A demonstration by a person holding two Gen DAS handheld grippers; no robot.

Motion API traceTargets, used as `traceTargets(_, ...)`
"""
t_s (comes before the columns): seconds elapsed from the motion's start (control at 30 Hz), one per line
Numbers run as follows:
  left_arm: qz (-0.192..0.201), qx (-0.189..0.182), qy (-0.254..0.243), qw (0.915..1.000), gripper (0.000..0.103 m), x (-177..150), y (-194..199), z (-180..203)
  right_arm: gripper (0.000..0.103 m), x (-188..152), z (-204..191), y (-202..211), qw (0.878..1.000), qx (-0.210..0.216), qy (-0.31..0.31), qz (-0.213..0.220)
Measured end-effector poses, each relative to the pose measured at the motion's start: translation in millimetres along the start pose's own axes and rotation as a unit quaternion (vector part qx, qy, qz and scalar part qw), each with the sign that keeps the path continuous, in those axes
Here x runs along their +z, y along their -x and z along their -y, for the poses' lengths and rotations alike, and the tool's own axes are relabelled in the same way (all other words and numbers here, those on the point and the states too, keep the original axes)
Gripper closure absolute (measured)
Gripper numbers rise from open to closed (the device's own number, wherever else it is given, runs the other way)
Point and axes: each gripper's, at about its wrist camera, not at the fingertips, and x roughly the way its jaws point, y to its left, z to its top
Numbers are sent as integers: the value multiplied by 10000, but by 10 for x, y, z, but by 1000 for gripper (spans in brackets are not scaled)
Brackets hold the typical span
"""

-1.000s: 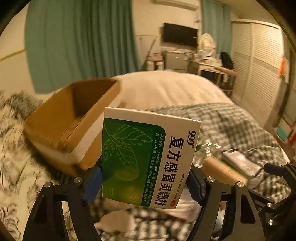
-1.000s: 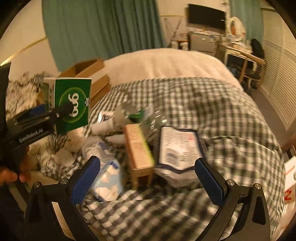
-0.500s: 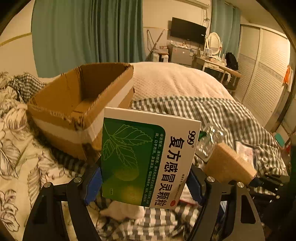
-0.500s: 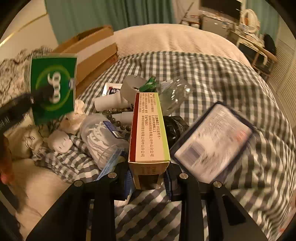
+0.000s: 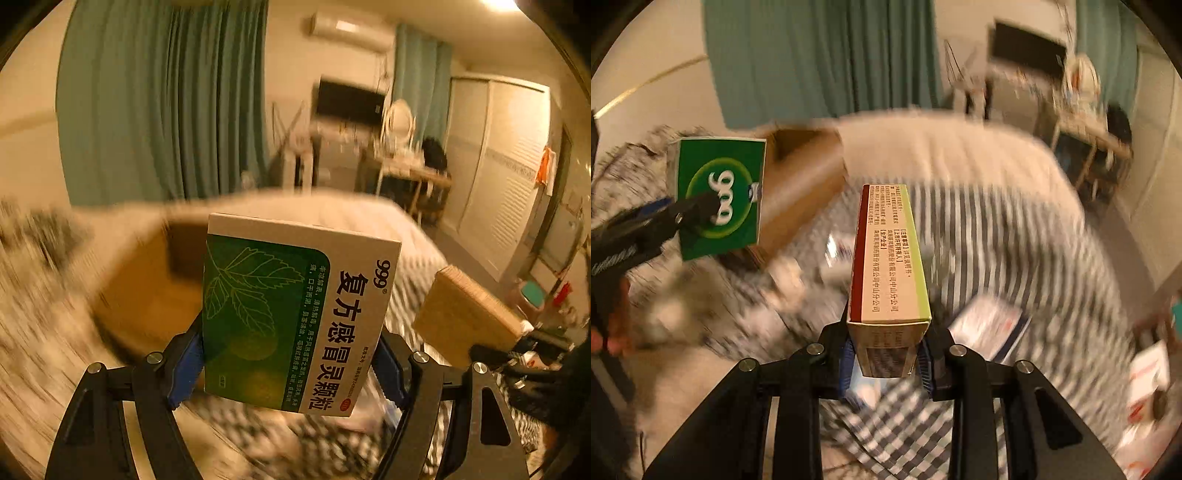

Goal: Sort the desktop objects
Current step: 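Drop the green-white medicine box with the left gripper while the right drops the tan box into the box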

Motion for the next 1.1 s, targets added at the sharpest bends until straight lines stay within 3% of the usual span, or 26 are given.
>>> traceTargets(0.13, 286, 194, -11, 9994, 23, 654, 551, 302, 75, 598, -274, 615, 9972, 55, 420, 624)
traceTargets(0.17, 300, 223, 30, 9993, 23, 801, 589, 181, 75, 726, -354, 728, 9959, 62, 523, 731)
traceTargets(0.3, 360, 444, 149, 9983, 23, 1092, 751, -121, 75, 1113, -722, 976, 9915, 156, 829, 989)
traceTargets(0.4, 322, 497, 274, 9979, 23, 1072, 807, -251, 75, 1221, -970, 976, 9890, 263, 975, 1077)
traceTargets(0.43, 291, 460, 284, 9981, 23, 1055, 744, -522, 75, 1248, -1033, 941, 9887, 292, 1004, 1072)
traceTargets(0.47, 270, 531, 304, 9978, 23, 1039, 730, -492, 75, 1253, -1076, 890, 9886, 353, 1010, 1061)
traceTargets(0.53, 259, 618, 202, 9975, 23, 1010, 556, -809, 75, 1244, -1170, 757, 9892, 522, 943, 998)
traceTargets(0.57, 231, 537, 134, 9982, 23, 1089, 377, -1261, 75, 1232, -1203, 710, 9893, 583, 929, 961)
traceTargets(0.67, 43, 465, 366, 9982, 23, 1123, 89, -1329, 75, 1198, -1317, 480, 9894, 736, 911, 855)
traceTargets(0.73, 8, 380, 473, 9982, 23, 1188, -321, -1900, 75, 1322, -1433, 282, 9892, 835, 920, 775)
traceTargets(0.77, 45, 453, 515, 9976, 23, 1250, -426, -1913, 75, 1438, -1504, 156, 9890, 907, 895, 755)
traceTargets(0.83, 193, 487, 362, 9980, 12, 1445, -854, -2518, 73, 1671, -1603, -9, 9880, 1041, 829, 782)
traceTargets(0.87, 226, 645, 264, 9973, 4, 1527, -947, -2541, 72, 1790, -1630, -65, 9878, 1061, 792, 819)
traceTargets(0.9, 213, 841, 164, 9961, 0, 1594, -1115, -2762, 49, 1940, -1664, -150, 9880, 1048, 759, 838)
traceTargets(0.93, 174, 1044, 131, 9943, 0, 1641, -1173, -2780, 16, 2057, -1695, -235, 9893, 1015, 713, 774)
traceTargets(0.97, 98, 1064, 149, 9942, 0, 1660, -1183, -2726, 12, 2156, -1686, -298, 9908, 962, 569, 758)
traceTargets(1.03, -12, 777, 274, 9966, 0, 1629, -1240, -2727, 11, 2228, -1591, -281, 9917, 824, 266, 949)
traceTargets(1.1, -167, 761, 346, 9964, 0, 1574, -1318, -2707, 11, 2195, -1538, -247, 9913, 846, 293, 965)
